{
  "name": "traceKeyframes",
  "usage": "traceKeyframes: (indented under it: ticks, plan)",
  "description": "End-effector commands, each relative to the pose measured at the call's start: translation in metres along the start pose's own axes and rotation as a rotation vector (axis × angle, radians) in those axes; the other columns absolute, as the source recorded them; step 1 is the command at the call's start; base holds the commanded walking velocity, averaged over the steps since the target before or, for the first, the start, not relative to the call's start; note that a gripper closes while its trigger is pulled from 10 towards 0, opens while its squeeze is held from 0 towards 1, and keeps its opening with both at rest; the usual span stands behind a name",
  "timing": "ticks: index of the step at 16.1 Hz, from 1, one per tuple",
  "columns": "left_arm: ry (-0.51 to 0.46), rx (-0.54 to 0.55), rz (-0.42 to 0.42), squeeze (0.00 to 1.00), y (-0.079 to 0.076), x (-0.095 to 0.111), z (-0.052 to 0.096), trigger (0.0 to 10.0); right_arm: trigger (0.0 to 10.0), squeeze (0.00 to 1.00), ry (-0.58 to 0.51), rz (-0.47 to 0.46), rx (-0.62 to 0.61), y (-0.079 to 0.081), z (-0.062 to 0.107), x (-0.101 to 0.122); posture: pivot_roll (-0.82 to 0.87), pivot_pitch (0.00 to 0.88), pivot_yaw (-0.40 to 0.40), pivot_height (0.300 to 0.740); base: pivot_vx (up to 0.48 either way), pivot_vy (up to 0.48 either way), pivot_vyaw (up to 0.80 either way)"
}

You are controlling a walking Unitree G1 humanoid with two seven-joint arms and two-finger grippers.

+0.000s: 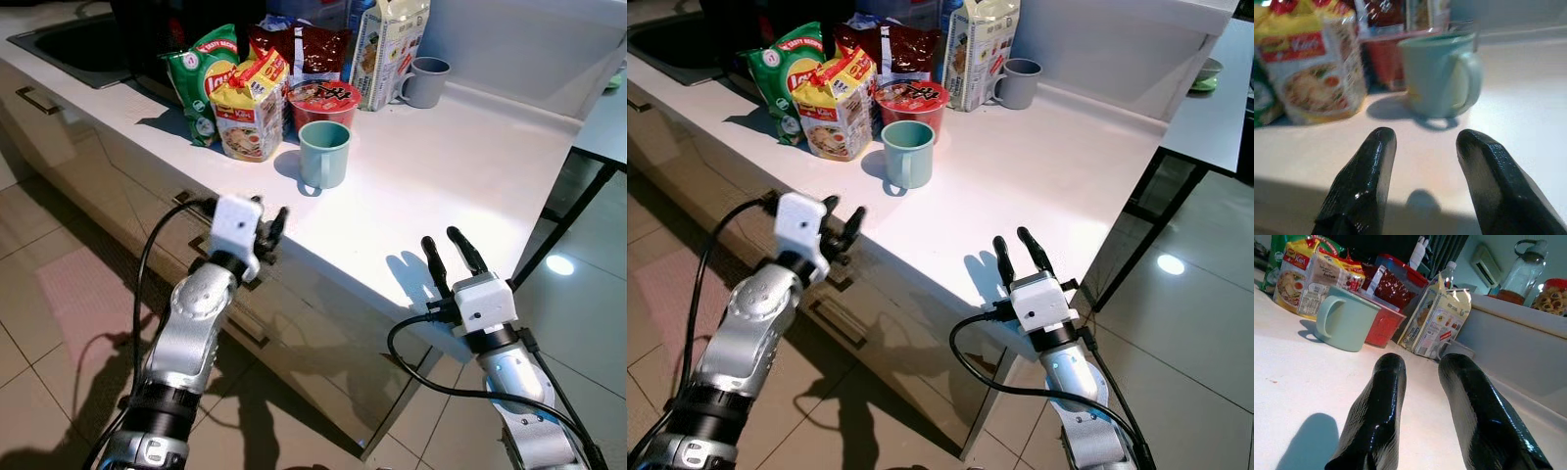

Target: Setting the table

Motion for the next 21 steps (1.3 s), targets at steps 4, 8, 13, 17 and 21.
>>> traceKeyframes:
  ticks: [4,8,13,17,21]
  plan:
    - [-0.013,-0.101,-0.001,0.00,-0.017,0.018,-0.017,10.0,10.0,0.00,0.049,-0.014,-0.007,0.000,0.004,-0.014,0.00,0.000,0.021,0.740,0.000,0.000,0.00]
    - [-0.021,-0.115,-0.033,0.00,-0.010,0.025,-0.022,10.0,10.0,0.00,-0.013,-0.040,0.004,0.001,-0.010,0.004,-0.01,0.000,0.027,0.740,0.000,0.000,0.00]
    - [0.041,-0.071,0.016,0.00,-0.008,0.007,-0.020,10.0,10.0,0.00,0.132,-0.154,0.081,0.014,0.008,-0.019,-0.02,0.000,0.019,0.740,0.000,0.000,0.00]
    - [0.107,0.042,0.068,0.00,0.005,-0.022,-0.004,10.0,10.0,0.00,-0.005,-0.222,0.059,-0.010,-0.010,0.028,-0.04,0.000,0.011,0.740,0.000,0.000,0.00]
    - [0.144,0.047,0.084,0.00,-0.009,-0.036,-0.002,10.0,10.0,0.00,-0.196,-0.277,0.183,0.001,-0.044,0.099,-0.05,0.000,-0.019,0.740,0.000,0.000,0.00]
Point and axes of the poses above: a point about 5 cm out from each wrist's last joint towards the gripper, its own z axis pointing back from the gripper into the wrist, its own x axis along the axis of the wrist's last joint, y = z × x, the point moved 4 cm from there along -z, pointing out of the wrist towards the gripper, and after that the axes turned 10 degrees about -z, right-handed, at the moved point
